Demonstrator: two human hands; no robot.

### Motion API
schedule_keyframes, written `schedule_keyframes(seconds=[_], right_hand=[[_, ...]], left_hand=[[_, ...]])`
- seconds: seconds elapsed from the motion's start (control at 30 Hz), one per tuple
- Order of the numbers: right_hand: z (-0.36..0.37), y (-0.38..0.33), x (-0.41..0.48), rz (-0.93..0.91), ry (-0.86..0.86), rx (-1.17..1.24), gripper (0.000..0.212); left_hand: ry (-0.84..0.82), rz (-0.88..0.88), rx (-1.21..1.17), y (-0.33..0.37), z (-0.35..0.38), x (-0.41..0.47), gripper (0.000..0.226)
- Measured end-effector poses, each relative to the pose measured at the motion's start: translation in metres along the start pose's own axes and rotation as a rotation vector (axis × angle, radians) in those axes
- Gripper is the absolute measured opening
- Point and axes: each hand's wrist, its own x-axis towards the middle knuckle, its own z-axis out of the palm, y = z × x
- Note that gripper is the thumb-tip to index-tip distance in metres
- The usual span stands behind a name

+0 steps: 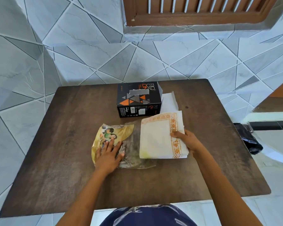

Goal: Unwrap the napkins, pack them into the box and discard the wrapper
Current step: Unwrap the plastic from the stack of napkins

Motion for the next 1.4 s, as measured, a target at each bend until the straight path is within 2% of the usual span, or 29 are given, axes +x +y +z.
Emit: schedule_keyframes(seconds=[0.2,0.33,0.4,0.47,0.5,0.53,0.6,0.63,0.77,0.83,0.9,0.97,1.1,1.4], right_hand=[[-0.026,-0.028,-0.019,-0.134,0.060,0.067,0.025],[-0.018,-0.047,-0.030,-0.172,-0.033,0.142,0.016],[-0.001,-0.052,-0.033,-0.143,-0.135,0.172,0.031],[0.021,-0.053,-0.031,-0.099,-0.233,0.194,0.061],[0.036,-0.054,-0.030,-0.071,-0.280,0.217,0.065],[0.051,-0.053,-0.028,-0.044,-0.320,0.244,0.056],[0.085,-0.052,-0.023,0.030,-0.374,0.302,0.021],[0.103,-0.052,-0.021,0.074,-0.401,0.321,0.012],[0.163,-0.036,-0.002,0.176,-0.498,0.287,0.013],[0.177,-0.019,0.011,0.179,-0.457,0.205,0.017],[0.179,0.000,0.023,0.189,-0.377,0.122,0.033],[0.169,0.017,0.030,0.206,-0.308,0.071,0.041],[0.159,0.032,0.041,0.236,-0.263,0.022,0.042],[0.196,0.043,0.051,0.218,-0.213,-0.043,0.037]], left_hand=[[0.015,-0.051,0.029,-0.001,-0.001,0.001,0.058],[0.007,-0.069,0.036,0.001,-0.009,0.003,0.059],[0.004,-0.084,0.035,-0.006,-0.014,0.004,0.059],[0.016,-0.107,0.029,-0.017,-0.019,0.003,0.059],[0.025,-0.118,0.024,-0.023,-0.022,0.001,0.059],[0.027,-0.117,0.025,-0.027,-0.024,-0.001,0.059],[0.009,-0.095,0.002,-0.033,-0.027,-0.005,0.058],[0.010,-0.089,-0.060,-0.035,-0.028,-0.007,0.056],[0.148,-0.110,-0.336,-0.051,-0.031,-0.021,0.050],[0.150,-0.200,-0.367,-0.064,-0.032,-0.029,0.054],[0.138,-0.244,-0.413,-0.078,-0.031,-0.033,0.072],[0.088,-0.179,-0.211,-0.087,-0.030,-0.034,0.068],[0.084,-0.168,-0.103,-0.099,-0.026,-0.031,0.056],[0.055,-0.312,-0.060,-0.130,-0.029,-0.042,0.058]])
